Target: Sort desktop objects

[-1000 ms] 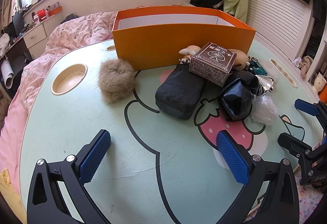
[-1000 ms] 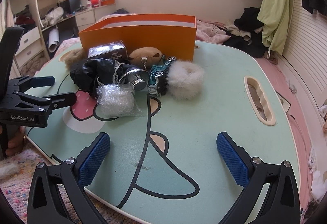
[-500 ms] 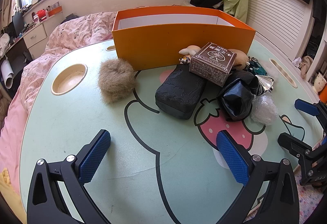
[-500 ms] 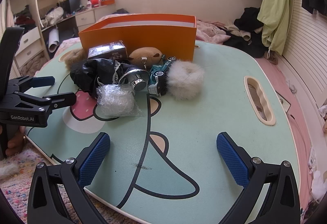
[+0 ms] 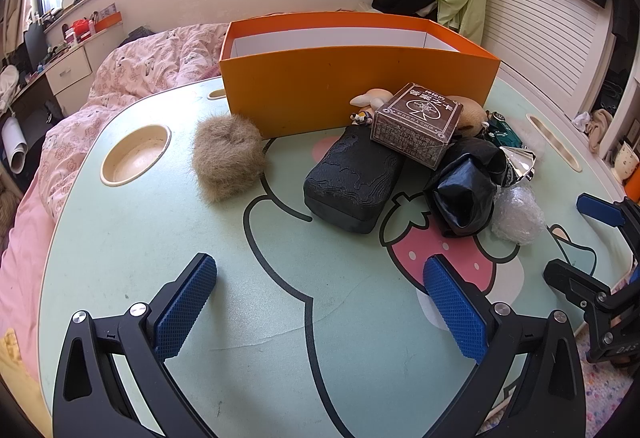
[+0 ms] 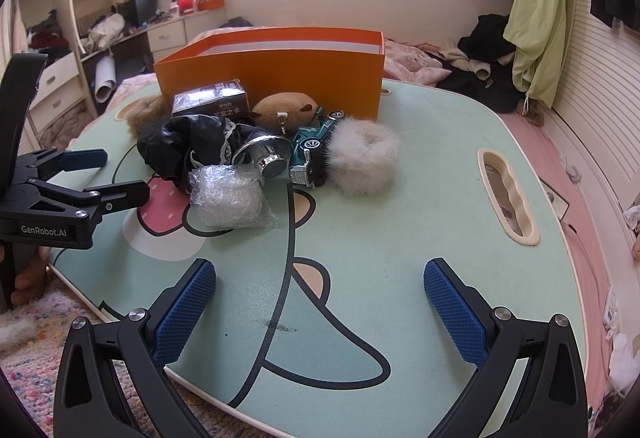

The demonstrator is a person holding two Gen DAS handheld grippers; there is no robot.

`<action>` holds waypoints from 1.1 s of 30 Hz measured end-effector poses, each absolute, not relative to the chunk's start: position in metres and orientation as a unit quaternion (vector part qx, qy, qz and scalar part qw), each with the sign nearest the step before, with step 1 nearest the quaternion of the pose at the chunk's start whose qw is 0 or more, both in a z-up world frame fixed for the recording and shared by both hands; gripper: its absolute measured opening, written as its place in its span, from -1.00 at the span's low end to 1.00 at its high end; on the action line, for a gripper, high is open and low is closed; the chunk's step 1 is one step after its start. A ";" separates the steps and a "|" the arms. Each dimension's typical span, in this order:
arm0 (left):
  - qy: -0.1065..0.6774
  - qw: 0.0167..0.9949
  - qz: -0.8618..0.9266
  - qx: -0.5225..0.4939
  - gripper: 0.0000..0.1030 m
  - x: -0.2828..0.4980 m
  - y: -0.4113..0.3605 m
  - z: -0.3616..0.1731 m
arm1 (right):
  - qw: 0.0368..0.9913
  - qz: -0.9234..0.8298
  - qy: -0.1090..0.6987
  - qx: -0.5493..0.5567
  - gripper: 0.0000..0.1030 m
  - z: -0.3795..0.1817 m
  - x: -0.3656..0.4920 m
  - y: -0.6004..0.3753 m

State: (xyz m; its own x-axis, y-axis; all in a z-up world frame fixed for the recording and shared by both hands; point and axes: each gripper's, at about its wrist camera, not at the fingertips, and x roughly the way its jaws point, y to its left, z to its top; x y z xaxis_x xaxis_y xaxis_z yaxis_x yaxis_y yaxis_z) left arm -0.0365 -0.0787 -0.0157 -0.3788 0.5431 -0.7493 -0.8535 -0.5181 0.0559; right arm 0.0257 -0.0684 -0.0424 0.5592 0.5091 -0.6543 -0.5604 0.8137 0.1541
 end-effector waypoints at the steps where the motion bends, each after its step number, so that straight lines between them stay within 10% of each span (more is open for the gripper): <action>1: 0.224 0.437 0.799 -0.346 0.99 -0.037 -0.079 -0.016 | 0.883 0.302 0.358 -0.035 1.00 -0.042 0.026 -0.068; 27: 0.189 0.421 0.816 -0.348 0.97 -0.111 -0.086 0.023 | 0.890 0.285 0.356 -0.024 1.00 -0.042 0.026 -0.070; 33: 0.225 0.419 0.790 -0.386 0.34 -0.129 -0.037 0.006 | 0.891 0.284 0.355 -0.023 1.00 -0.042 0.027 -0.071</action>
